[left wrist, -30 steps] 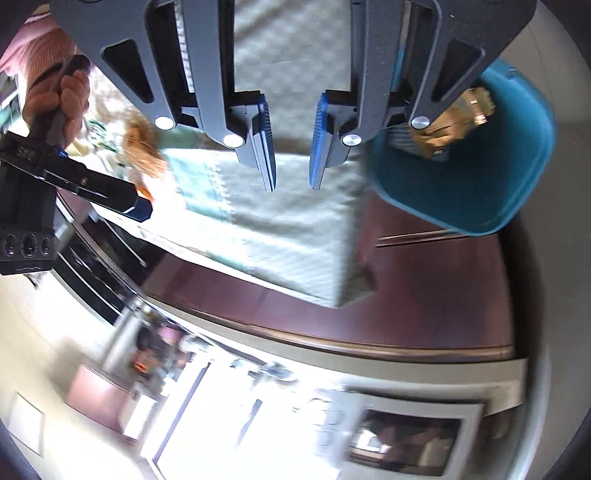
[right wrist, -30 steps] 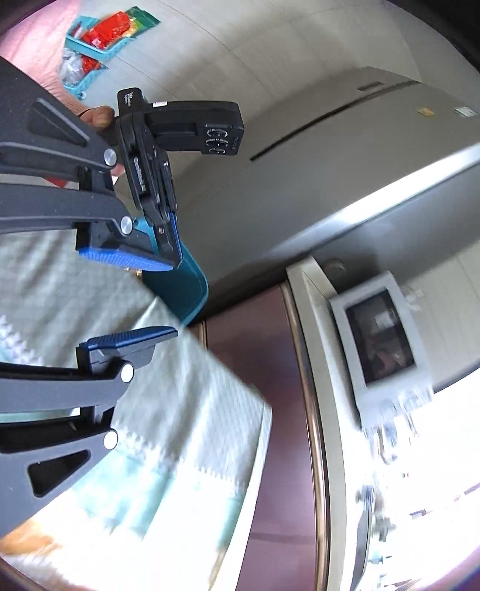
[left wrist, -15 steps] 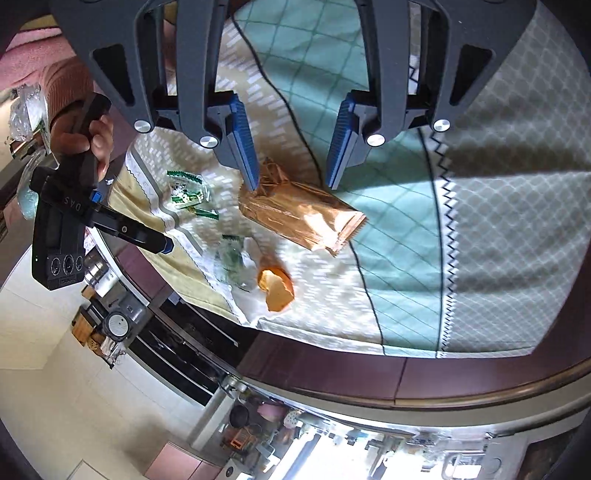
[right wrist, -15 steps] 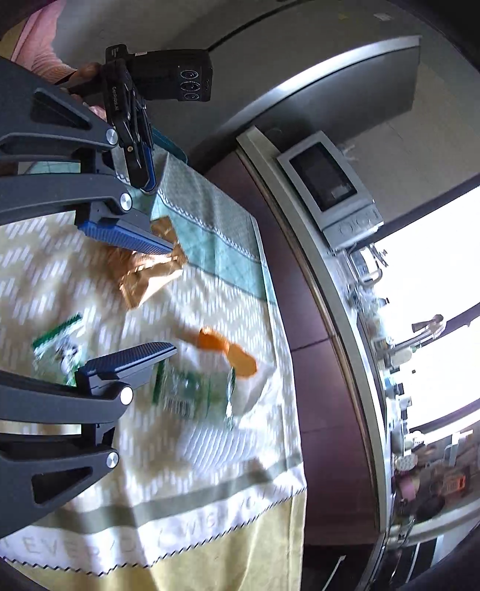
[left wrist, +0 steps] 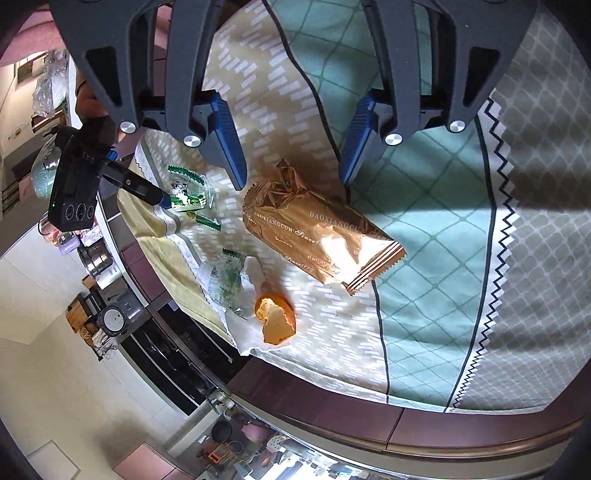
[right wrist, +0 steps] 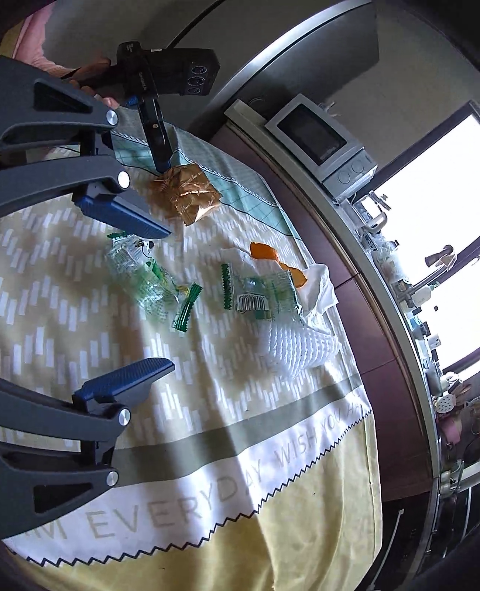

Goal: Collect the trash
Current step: 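Grasp the gold wrapper with the left tool while the right tool grasps the green-printed wrapper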

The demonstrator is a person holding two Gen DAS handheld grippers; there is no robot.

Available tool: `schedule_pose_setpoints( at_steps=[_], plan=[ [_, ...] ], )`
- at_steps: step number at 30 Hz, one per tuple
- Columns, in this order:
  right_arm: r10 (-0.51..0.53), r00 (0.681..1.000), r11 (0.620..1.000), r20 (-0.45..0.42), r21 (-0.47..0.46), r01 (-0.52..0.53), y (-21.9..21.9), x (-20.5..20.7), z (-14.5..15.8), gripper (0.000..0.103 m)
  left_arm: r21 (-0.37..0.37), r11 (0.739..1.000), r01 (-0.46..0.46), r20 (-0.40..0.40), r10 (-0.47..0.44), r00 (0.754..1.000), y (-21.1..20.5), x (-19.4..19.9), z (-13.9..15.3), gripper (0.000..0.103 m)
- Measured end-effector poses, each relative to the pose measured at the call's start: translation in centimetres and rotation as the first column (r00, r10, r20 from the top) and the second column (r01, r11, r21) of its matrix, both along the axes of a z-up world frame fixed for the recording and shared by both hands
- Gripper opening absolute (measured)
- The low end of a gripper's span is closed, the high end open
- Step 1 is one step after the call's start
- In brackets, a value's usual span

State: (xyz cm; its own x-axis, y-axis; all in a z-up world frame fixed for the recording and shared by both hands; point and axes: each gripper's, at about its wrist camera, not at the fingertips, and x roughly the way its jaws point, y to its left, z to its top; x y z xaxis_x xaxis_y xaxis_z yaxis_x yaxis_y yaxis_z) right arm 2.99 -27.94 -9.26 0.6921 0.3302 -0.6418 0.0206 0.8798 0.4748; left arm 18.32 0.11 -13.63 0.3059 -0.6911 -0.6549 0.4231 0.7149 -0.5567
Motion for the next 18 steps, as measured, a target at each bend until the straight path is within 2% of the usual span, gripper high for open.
schedule_pose_setpoints(
  at_steps=[7,9,10,12,14,16,18],
  plan=[
    [0.031,1.0,0.999,-0.007,0.01,-0.031,1.0,0.6,-0.7,0.065,-0.058,0.998,-0.033,-0.072,0.028,0.997,-0.7,2.0,-0.8,0.052],
    [0.038,0.999,0.999,-0.011,0.011,-0.038,1.3,0.8,-0.9,0.064,-0.062,0.997,-0.042,-0.086,0.037,0.996,-0.9,2.5,-0.9,0.047],
    [0.041,0.999,0.999,-0.015,0.015,-0.04,1.3,0.9,-1.1,0.062,-0.063,0.997,-0.044,-0.095,0.038,0.995,-1.1,2.7,-1.0,0.042],
    [0.043,0.999,0.999,-0.02,0.024,-0.043,1.3,1.0,-1.3,0.05,-0.06,0.997,-0.042,-0.108,0.035,0.993,-1.5,3.0,-1.3,0.03],
    [0.048,0.999,0.998,-0.027,0.038,-0.046,1.2,1.0,-1.4,0.039,-0.063,0.997,-0.034,-0.12,0.027,0.992,-1.8,3.1,-1.6,0.012],
    [0.047,0.999,0.998,-0.027,0.044,-0.046,1.0,1.0,-1.5,0.035,-0.065,0.997,-0.029,-0.124,0.021,0.992,-2.2,3.1,-1.8,0.007],
    [0.053,0.998,0.997,-0.024,0.06,-0.051,0.9,0.9,-1.6,0.027,-0.061,0.998,-0.029,-0.111,0.022,0.994,-2.5,3.1,-1.7,0.008]
  ],
)
